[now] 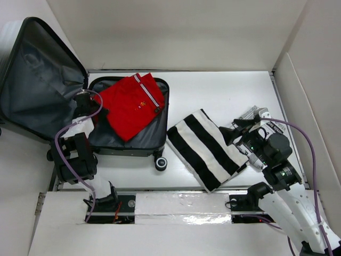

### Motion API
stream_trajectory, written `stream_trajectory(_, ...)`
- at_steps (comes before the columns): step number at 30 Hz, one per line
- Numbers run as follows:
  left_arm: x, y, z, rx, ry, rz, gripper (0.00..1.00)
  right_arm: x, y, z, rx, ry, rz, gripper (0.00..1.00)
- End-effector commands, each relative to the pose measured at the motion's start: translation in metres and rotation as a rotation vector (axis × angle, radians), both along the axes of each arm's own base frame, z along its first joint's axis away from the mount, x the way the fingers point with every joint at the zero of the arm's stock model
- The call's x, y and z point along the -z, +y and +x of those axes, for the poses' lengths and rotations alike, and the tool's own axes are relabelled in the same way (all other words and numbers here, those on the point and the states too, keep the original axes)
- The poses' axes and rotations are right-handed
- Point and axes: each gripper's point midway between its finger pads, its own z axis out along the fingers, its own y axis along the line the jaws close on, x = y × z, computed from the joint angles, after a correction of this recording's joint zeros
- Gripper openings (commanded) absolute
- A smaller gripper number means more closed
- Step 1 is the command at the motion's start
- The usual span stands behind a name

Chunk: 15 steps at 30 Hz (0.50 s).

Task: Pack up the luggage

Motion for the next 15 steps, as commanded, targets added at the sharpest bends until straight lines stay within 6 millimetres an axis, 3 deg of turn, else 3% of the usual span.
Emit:
stream_trajectory(1, -0.018, 0.022, -0.001, -0.077, 0.018, 0.099, 0.00, -0.001, -0.003, 0.002, 0.024, 0.002, 0.007, 0.82)
stream_trajectory(4, -0.012, 0.019, -0.015, -0.085, 0.070, 0.087, 0.00, 0.002, -0.004, 0.005, 0.039, 0.011, 0.003, 0.82)
stream_trajectory(10, -0.030, 0.025, -0.040, -0.125, 0.057, 0.142, 0.00, 0.006, -0.004, 0.011, 0.053, 0.028, -0.008, 0.82)
stream_trajectory(15, -0.042, 0.026, -0.050, -0.128, 0.060, 0.167, 0.18, 0.011, -0.004, 0.014, 0.058, 0.045, -0.015, 0.82)
